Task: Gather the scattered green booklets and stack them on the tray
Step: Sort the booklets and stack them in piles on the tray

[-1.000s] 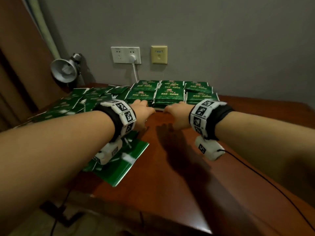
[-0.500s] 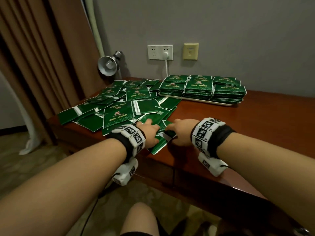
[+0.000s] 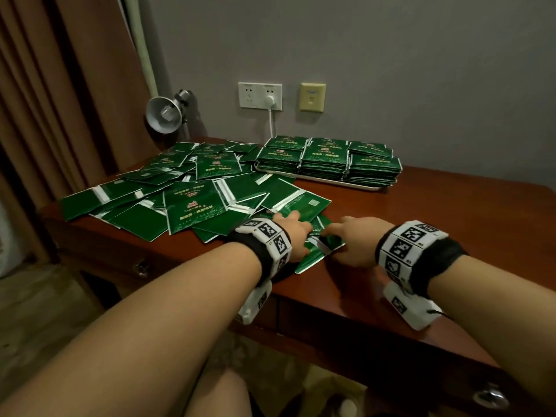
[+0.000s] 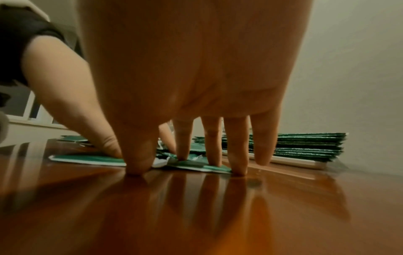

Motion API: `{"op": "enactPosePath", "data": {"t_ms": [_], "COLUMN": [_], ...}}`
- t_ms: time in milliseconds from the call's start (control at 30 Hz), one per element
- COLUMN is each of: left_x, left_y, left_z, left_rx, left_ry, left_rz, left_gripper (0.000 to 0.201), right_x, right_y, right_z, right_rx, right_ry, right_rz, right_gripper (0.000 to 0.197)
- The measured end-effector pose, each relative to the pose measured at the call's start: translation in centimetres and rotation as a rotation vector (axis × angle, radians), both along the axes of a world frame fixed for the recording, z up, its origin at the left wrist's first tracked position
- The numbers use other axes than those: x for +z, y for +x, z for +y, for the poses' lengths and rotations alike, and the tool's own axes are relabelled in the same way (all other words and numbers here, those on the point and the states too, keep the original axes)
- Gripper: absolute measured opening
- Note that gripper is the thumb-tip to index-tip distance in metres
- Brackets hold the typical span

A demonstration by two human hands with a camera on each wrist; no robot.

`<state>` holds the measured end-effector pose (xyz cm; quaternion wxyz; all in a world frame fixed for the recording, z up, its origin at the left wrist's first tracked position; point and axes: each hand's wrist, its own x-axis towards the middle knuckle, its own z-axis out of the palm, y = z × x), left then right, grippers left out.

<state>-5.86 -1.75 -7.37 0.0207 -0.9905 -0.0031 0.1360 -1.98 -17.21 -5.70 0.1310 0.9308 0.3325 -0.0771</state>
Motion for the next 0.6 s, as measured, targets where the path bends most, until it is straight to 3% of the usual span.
{"op": "enactPosePath", "data": {"t_ms": [333,600], "left_x": [0.3,-0.1], "left_y": [1.0,2.4], "left_z": [0.6,1.0], "left_rx": [-0.004,0.054], "left_ry": [-0.092,-0.061], "left_rz": [-0.082,-0.063], "left_gripper": [0.066,0.061], "right_x": [-0.8,-1.0], "right_y": [0.9,1.3], "right_z": [1.0,0.9], "right_rx": [0.034,0.04], "right_ry": [-0.015,-0.012], "right_rz": [-0.099,-0.129], "right_gripper": [0.055,0.064]}}
